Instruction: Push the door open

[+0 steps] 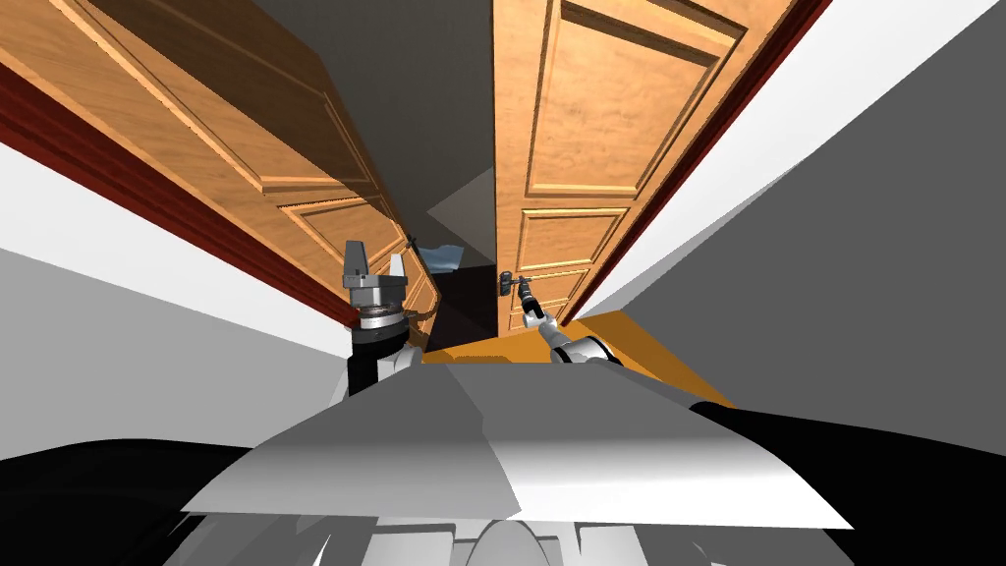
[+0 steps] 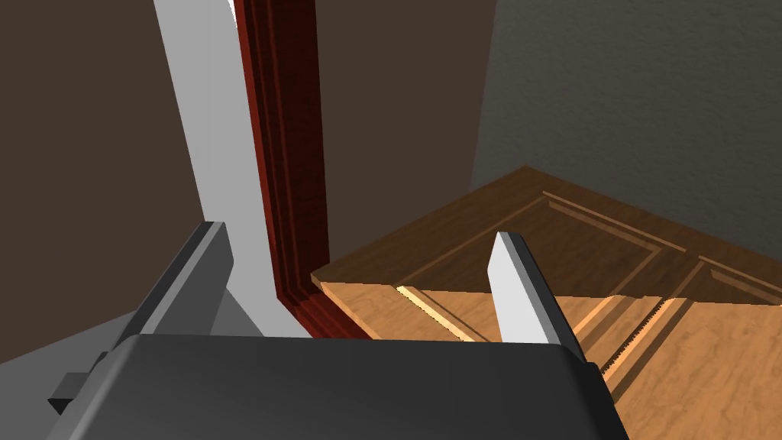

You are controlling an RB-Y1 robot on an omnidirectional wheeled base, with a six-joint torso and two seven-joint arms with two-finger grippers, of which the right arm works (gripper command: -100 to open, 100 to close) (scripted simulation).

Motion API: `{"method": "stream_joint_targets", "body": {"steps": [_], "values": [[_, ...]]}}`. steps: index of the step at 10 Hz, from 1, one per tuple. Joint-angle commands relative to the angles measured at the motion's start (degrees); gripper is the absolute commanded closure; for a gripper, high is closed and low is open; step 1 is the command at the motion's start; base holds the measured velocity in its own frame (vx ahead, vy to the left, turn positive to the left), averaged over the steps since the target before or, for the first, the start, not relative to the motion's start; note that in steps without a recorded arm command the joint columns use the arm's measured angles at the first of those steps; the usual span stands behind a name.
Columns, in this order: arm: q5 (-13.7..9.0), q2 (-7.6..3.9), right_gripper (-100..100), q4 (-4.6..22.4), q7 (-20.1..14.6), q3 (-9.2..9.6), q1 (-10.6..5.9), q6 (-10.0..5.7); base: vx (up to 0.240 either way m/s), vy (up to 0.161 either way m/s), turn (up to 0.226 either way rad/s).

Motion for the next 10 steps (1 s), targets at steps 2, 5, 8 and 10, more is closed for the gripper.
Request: {"method": "stream_joint_targets", "body": {"steps": [2, 5, 8, 10], "values": [[-0.1, 1.47, -100, 0.0, 0.1, -0.27, 0.08, 0.01, 0.193, 0.067, 0.017], [-0.1, 1.09, 100, 0.2, 0.1, -0.28, -0.16, 0.01, 0.016, 0.005, 0.003], [-0.1, 1.09, 100, 0.2, 0.1, -0.28, -0.16, 0.01, -0.004, -0.003, 0.005], [-0.3, 0.64, 100, 0.0, 0.2, -0.8, -0.41, 0.01, 0.047, 0.025, -0.008]]}}
